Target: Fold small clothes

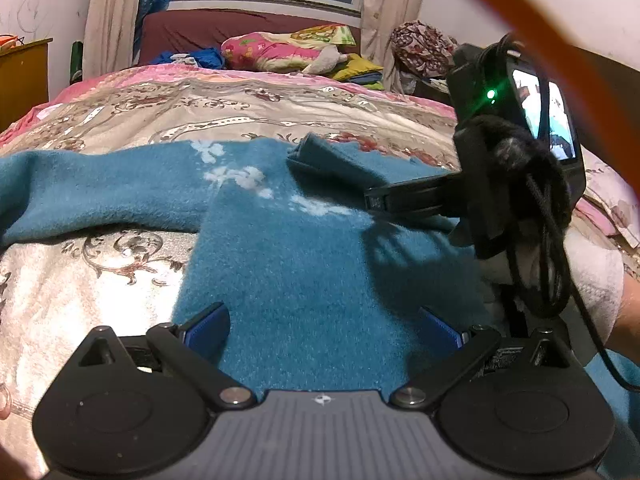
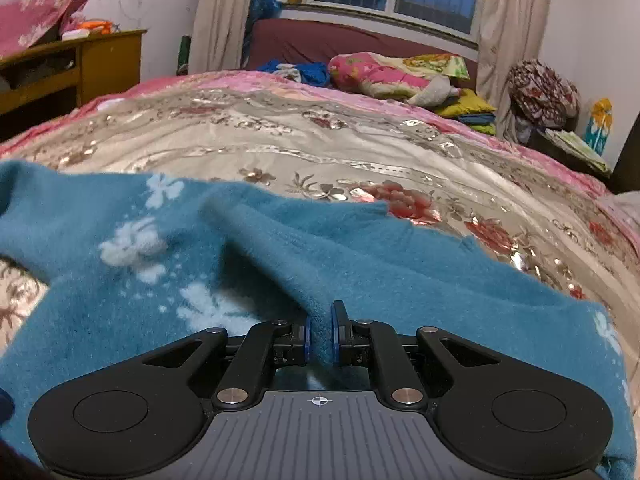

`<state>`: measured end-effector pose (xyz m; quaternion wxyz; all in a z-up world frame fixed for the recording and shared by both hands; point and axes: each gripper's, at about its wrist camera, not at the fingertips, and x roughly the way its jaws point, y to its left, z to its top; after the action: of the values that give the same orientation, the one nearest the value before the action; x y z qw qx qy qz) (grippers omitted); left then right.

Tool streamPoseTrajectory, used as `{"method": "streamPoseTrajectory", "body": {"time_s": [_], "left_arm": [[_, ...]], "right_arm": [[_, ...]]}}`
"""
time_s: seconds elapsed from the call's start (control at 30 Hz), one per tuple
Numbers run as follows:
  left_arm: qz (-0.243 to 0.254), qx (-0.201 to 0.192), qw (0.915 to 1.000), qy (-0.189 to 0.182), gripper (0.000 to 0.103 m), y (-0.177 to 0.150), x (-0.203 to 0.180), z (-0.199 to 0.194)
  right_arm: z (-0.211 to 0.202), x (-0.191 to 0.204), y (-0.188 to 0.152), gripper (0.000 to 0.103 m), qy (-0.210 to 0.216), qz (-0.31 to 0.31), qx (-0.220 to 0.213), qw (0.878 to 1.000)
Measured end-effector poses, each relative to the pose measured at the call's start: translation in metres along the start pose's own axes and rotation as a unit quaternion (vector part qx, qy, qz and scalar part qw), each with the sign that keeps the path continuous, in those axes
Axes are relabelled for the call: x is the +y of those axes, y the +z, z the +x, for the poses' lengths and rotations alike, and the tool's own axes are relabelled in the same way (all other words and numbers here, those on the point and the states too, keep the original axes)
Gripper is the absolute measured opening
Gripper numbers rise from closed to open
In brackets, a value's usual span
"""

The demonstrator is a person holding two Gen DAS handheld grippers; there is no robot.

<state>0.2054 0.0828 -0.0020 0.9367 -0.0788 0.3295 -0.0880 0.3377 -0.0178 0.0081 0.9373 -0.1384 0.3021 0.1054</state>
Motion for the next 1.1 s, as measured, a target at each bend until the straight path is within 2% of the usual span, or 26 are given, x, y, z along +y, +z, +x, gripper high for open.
{"method": "streamPoseTrajectory", "body": {"time_s": [0.23, 0.47, 0.6, 0.83, 0.93, 1.0, 1.1], "left_arm": [[0.001, 0.001, 1.0, -0.001, 0.103, -0.001, -0.001, 0.0], [0.004, 0.001, 1.0, 0.001, 0.103, -0.002, -0.001, 0.001], [0.005, 0.002, 1.0, 0.001, 0.103, -0.002, -0.001, 0.001], [-0.005, 0.0, 1.0, -0.003, 0.103, 0.0, 0.001, -0.002], [-0.009, -0.005, 0.9999, -0.003, 0.103, 0.002, 0.003, -0.006], [-0.011, -0.01, 0.9999, 0.0, 0.103, 0.004, 0.005, -0.009], [-0.021, -0.021, 0.9995, 0.005, 0.103, 0.01, 0.012, -0.015]], "right_arm": [[0.0, 0.006, -0.001, 0.011, -0.011, -0.013, -0.009, 1.0], [0.006, 0.008, 0.003, 0.011, -0.011, 0.0, -0.007, 1.0], [0.007, 0.006, 0.003, 0.016, 0.001, 0.01, 0.0, 1.0], [-0.014, 0.0, 0.002, 0.032, 0.046, 0.002, -0.006, 0.999], [-0.023, 0.005, 0.002, 0.033, 0.071, -0.005, -0.012, 0.997], [-0.023, 0.008, 0.004, 0.033, 0.073, -0.003, -0.011, 0.997], [-0.013, 0.006, 0.004, 0.035, 0.079, 0.018, 0.013, 0.997]]}}
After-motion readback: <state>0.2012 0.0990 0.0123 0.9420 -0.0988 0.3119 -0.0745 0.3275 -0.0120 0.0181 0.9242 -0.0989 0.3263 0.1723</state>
